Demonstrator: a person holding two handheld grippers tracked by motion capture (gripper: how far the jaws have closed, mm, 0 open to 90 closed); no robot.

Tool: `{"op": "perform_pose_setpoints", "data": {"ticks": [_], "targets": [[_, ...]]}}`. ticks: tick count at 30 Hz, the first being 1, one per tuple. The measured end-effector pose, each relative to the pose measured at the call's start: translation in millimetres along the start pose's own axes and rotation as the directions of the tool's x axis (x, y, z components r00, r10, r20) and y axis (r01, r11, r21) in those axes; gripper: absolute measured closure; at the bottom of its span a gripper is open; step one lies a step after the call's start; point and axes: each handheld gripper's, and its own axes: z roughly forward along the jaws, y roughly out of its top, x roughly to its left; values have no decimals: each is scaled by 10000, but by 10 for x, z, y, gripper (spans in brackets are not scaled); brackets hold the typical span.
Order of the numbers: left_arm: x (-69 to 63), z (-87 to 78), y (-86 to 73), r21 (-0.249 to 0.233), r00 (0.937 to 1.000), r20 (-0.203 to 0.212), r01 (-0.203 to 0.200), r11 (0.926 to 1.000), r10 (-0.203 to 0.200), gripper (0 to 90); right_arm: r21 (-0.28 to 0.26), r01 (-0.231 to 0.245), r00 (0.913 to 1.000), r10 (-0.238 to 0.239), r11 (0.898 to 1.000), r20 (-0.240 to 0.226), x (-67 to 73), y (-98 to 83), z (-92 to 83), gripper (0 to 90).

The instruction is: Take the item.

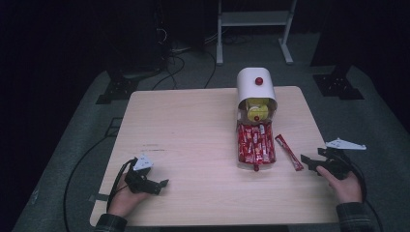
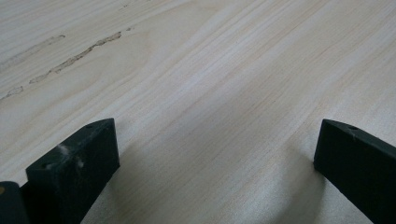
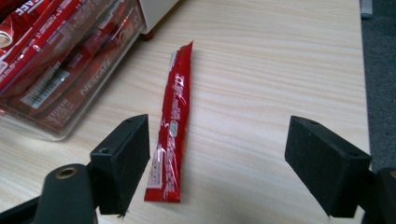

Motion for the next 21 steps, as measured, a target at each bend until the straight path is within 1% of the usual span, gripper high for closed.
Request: {"op": "perform_pose_setpoints", "data": {"ticks": [3, 10, 13, 16, 18, 21], "targets": [[-1, -1, 0, 6, 10000, -2, 5, 10000, -5, 0, 24, -117, 9999, 117, 9999, -37, -15, -32, -31, 210], [-2, -1, -1, 8, 10000, -4, 7, 10000, -7, 0, 256, -173, 9998, 172, 9995, 47, -48, -155, -94, 209], [-2, -1, -1, 10, 10000, -5, 6, 10000, -6, 0, 345, -128, 9999, 126, 9993, 72, -64, -204, -101, 209], [-2, -1, -1, -1, 10000, -5, 9, 10000, -9, 0, 528, -52, 9998, 41, 9986, 200, -63, -242, -97, 208], [-2, -1, -1, 0, 10000, -5, 7, 10000, -7, 0, 687, 65, 9994, -88, 9976, 335, -61, -268, -82, 176], [-2, -1, -1, 2, 10000, -5, 11, 10000, -11, 0, 867, 153, 9985, -197, 9961, 508, -64, -296, -65, 168]]}}
